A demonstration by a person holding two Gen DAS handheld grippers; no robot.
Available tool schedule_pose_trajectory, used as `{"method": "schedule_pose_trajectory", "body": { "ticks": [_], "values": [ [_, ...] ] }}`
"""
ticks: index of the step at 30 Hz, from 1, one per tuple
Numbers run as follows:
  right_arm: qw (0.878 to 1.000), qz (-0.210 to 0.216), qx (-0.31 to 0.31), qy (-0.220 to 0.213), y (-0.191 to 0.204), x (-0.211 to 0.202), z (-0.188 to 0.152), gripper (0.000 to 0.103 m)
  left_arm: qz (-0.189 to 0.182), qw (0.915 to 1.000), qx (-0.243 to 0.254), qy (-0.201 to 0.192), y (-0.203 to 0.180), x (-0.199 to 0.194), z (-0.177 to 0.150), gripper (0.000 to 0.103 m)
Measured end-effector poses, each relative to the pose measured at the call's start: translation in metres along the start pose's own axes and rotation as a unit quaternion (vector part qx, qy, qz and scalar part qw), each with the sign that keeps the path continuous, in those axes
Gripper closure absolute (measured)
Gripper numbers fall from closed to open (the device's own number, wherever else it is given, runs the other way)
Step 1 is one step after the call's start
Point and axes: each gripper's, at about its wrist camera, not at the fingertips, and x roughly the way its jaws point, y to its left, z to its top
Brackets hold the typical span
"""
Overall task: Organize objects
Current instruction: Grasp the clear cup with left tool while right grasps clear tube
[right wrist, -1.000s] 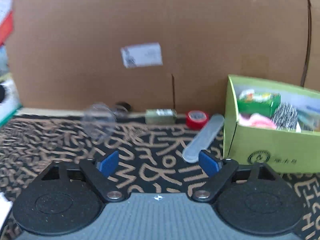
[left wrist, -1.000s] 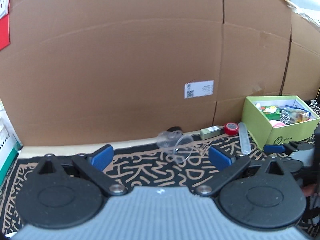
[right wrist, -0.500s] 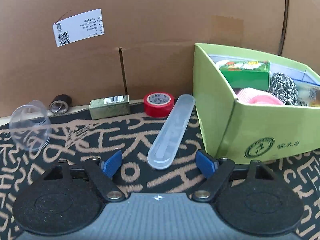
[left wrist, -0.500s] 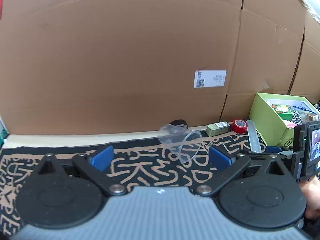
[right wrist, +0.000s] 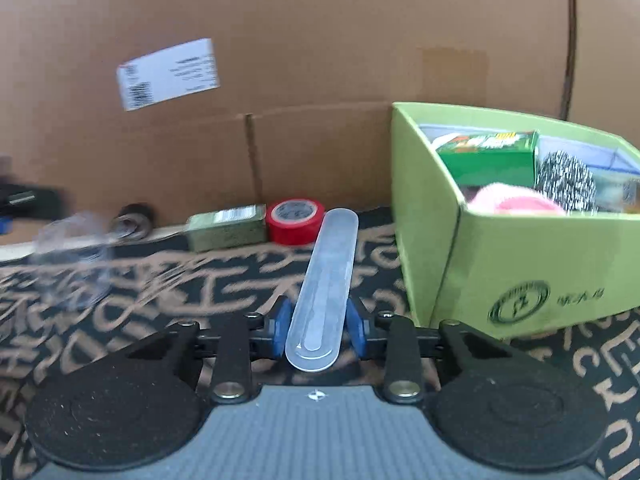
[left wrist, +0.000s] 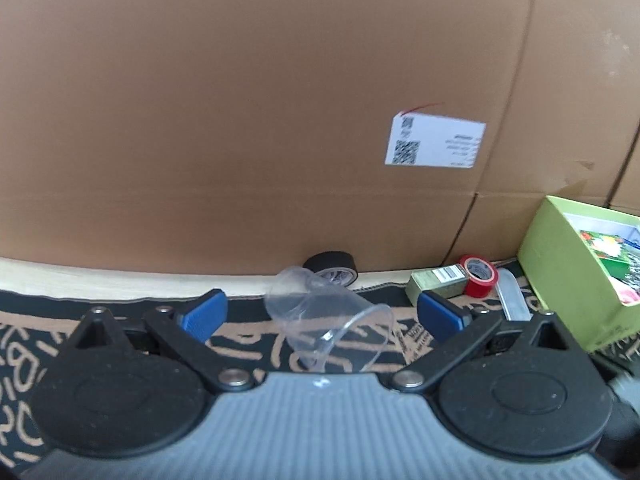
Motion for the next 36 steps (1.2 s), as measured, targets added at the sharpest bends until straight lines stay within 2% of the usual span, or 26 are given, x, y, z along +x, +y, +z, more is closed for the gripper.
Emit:
{"method": "schedule_pose_trajectory", "body": {
  "ticks": [4, 5, 6, 7, 10, 11, 12, 13, 15, 19, 21, 24, 26, 27, 28, 30, 33, 36],
  "values": [
    [0.998, 0.05, -0.035, 0.008, 0.005, -0.024, -0.016, 0.071, 0.005, 0.9999, -0.012, 0.01, 0.003, 0.022, 0.0, 0.0],
    [0.997, 0.061, -0.046, 0.01, 0.006, -0.03, -0.02, 0.071, 0.003, 0.9998, -0.013, 0.011, 0.004, 0.026, -0.001, 0.008],
    [0.996, 0.068, -0.057, 0.012, 0.008, -0.034, -0.022, 0.071, -0.003, 0.9998, -0.014, 0.012, 0.005, 0.029, -0.002, 0.021],
    [0.995, 0.075, -0.067, 0.014, 0.011, -0.039, -0.025, 0.071, -0.011, 0.9997, -0.013, 0.018, 0.007, 0.032, -0.003, 0.025],
    [0.992, 0.097, -0.072, 0.023, 0.012, -0.047, -0.028, 0.071, -0.021, 0.9996, 0.001, 0.016, 0.005, 0.031, -0.005, 0.031],
    [0.992, 0.101, -0.068, 0.025, 0.011, -0.048, -0.028, 0.07, -0.029, 0.9994, 0.012, 0.016, 0.004, 0.029, -0.006, 0.037],
    [0.992, 0.105, -0.063, 0.027, 0.01, -0.048, -0.027, 0.066, -0.044, 0.9986, 0.023, 0.016, 0.002, 0.025, -0.008, 0.038],
    [0.992, 0.108, -0.059, 0.027, 0.01, -0.049, -0.027, 0.057, -0.062, 0.9974, 0.032, 0.02, 0.001, 0.022, -0.01, 0.038],
    [0.993, 0.099, -0.059, 0.017, 0.011, -0.049, -0.025, 0.045, -0.099, 0.9931, 0.054, 0.03, -0.002, 0.012, -0.016, 0.037],
    [0.993, 0.093, -0.066, 0.009, 0.018, -0.042, -0.018, 0.044, -0.1, 0.9897, 0.099, 0.024, -0.012, -0.008, -0.03, 0.03],
    [0.993, 0.087, -0.074, 0.013, 0.022, -0.036, -0.016, 0.044, -0.098, 0.9906, 0.092, 0.026, -0.013, -0.011, -0.032, 0.012],
    [0.993, 0.086, -0.082, 0.019, 0.025, -0.029, -0.018, 0.046, -0.094, 0.9925, 0.076, 0.019, -0.015, -0.013, -0.029, 0.006],
    [0.993, 0.086, -0.084, 0.014, 0.023, -0.031, -0.021, 0.058, -0.088, 0.9934, 0.07, 0.022, -0.013, -0.011, -0.027, 0.002],
    [0.992, 0.09, -0.083, 0.015, 0.022, -0.033, -0.021, 0.07, -0.083, 0.994, 0.066, 0.026, -0.015, -0.009, -0.028, 0.002],
    [0.992, 0.093, -0.08, 0.016, 0.02, -0.035, -0.021, 0.071, -0.078, 0.9946, 0.061, 0.031, -0.015, -0.004, -0.028, 0.003],
    [0.992, 0.1, -0.078, 0.02, 0.017, -0.039, -0.023, 0.071, -0.076, 0.9944, 0.056, 0.046, -0.015, 0.006, -0.03, 0.025],
    [0.991, 0.108, -0.073, 0.02, 0.012, -0.048, -0.027, 0.072, -0.084, 0.9936, 0.057, 0.049, -0.016, 0.005, -0.033, 0.034],
    [0.991, 0.118, -0.059, 0.011, 0.004, -0.06, -0.028, 0.072, -0.086, 0.9926, 0.072, 0.046, -0.023, -0.005, -0.036, 0.037]
  ]
}}
